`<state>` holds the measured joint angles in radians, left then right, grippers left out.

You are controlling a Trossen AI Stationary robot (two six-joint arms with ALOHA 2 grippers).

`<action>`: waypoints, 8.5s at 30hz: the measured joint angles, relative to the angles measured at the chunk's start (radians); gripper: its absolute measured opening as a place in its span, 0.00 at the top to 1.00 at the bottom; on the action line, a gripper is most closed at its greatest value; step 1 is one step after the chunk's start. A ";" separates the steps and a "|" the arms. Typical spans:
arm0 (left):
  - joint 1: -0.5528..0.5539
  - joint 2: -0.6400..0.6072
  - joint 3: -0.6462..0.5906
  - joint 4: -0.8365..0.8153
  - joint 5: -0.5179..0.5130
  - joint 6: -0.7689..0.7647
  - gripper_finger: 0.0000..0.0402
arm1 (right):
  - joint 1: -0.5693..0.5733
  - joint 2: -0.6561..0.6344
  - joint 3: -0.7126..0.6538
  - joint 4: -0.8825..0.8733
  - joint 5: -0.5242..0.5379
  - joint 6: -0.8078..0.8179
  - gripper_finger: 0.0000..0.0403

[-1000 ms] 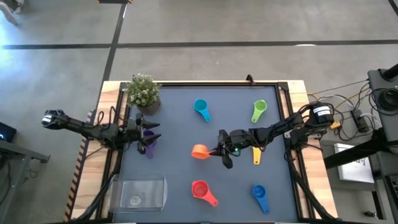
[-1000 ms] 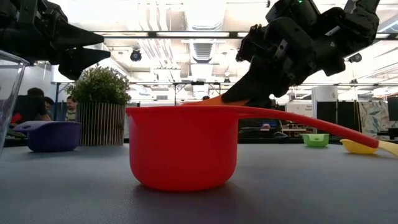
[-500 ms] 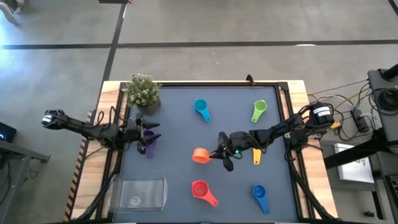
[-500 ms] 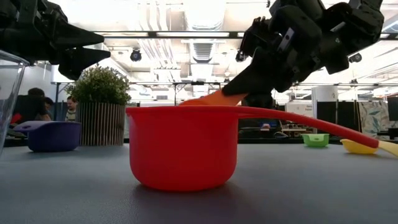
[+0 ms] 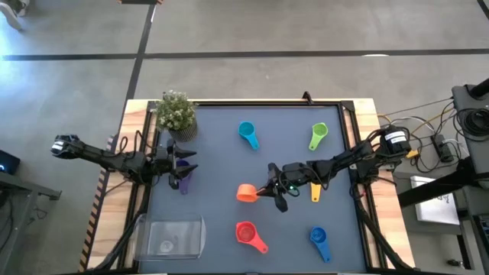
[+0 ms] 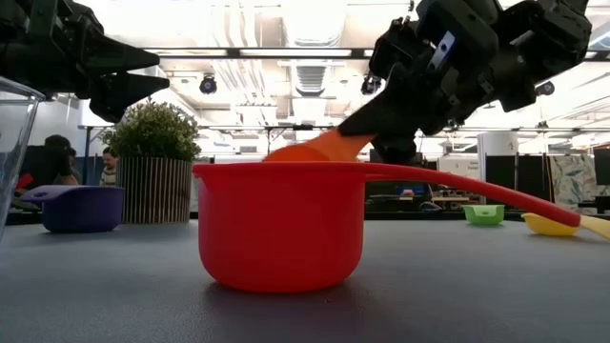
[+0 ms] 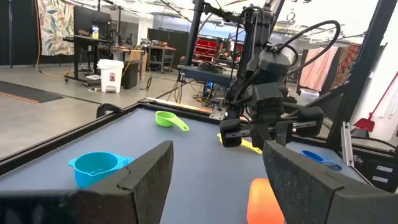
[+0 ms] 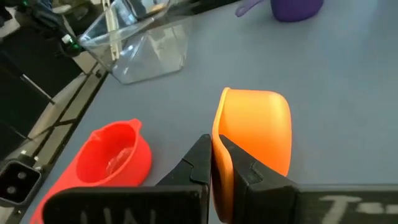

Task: Nest measuring cups in basket
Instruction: Stack the orange measuring cup on top of the violet measuring cup

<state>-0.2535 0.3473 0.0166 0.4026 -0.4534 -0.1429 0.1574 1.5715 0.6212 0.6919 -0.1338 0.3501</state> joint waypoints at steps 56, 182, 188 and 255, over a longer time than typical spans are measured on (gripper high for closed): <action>0.000 0.000 0.000 0.000 0.000 0.000 0.42 | 0.027 -0.013 0.156 -0.023 -0.022 -0.324 0.98; -0.134 1.232 0.984 -0.967 -0.423 -0.414 1.00 | -0.168 -0.210 0.209 -0.372 0.032 -0.168 0.68; -0.135 1.145 0.984 -1.225 -0.284 -0.547 1.00 | -0.164 -0.290 0.196 -0.432 0.033 -0.189 0.57; 0.189 0.541 0.597 -1.525 0.271 -0.626 1.00 | -0.164 -0.232 0.164 -0.253 0.025 -0.192 0.57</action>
<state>-0.0646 0.8881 0.6132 -1.1221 -0.1826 -0.7685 -0.0070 1.3396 0.7849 0.4393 -0.1089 0.1581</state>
